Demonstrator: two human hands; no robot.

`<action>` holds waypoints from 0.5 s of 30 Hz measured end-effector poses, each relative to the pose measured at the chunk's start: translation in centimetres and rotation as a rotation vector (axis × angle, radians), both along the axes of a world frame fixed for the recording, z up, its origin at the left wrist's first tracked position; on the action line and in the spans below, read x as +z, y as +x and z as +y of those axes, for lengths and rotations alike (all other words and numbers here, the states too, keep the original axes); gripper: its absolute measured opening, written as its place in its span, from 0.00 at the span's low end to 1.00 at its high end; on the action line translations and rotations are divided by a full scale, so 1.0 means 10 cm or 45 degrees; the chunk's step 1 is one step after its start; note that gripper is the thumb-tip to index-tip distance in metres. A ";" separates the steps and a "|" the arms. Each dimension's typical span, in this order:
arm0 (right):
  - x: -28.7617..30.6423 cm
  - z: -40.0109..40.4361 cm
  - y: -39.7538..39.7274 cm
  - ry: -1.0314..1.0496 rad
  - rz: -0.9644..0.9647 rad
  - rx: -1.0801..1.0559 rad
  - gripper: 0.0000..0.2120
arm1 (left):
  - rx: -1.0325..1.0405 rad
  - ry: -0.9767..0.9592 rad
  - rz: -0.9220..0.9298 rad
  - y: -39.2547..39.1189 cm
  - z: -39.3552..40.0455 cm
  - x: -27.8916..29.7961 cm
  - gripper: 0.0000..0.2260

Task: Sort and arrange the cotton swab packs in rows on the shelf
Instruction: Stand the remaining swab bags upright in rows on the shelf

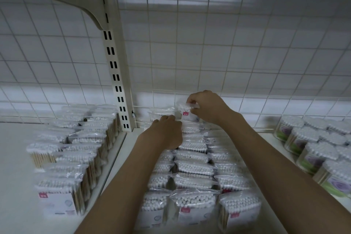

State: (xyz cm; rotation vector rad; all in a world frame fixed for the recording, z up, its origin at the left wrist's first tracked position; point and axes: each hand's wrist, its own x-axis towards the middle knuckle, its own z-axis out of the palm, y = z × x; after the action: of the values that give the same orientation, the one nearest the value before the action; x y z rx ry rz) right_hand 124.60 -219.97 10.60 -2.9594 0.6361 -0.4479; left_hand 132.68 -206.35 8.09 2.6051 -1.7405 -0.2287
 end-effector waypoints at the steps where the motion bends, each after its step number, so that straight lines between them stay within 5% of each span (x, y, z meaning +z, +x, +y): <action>1: -0.03 -0.01 0.00 0.013 0.014 -0.003 0.12 | 0.000 0.009 0.002 0.00 0.00 0.00 0.15; 15: -0.05 -0.04 -0.10 0.196 0.103 -0.008 0.16 | 0.007 0.131 -0.004 0.03 -0.11 0.07 0.15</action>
State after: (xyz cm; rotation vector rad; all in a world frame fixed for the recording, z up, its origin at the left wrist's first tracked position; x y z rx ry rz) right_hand 123.61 -220.35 10.12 -2.8419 0.6566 -0.2677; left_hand 132.99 -207.46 8.75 2.6811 -1.7684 -0.3234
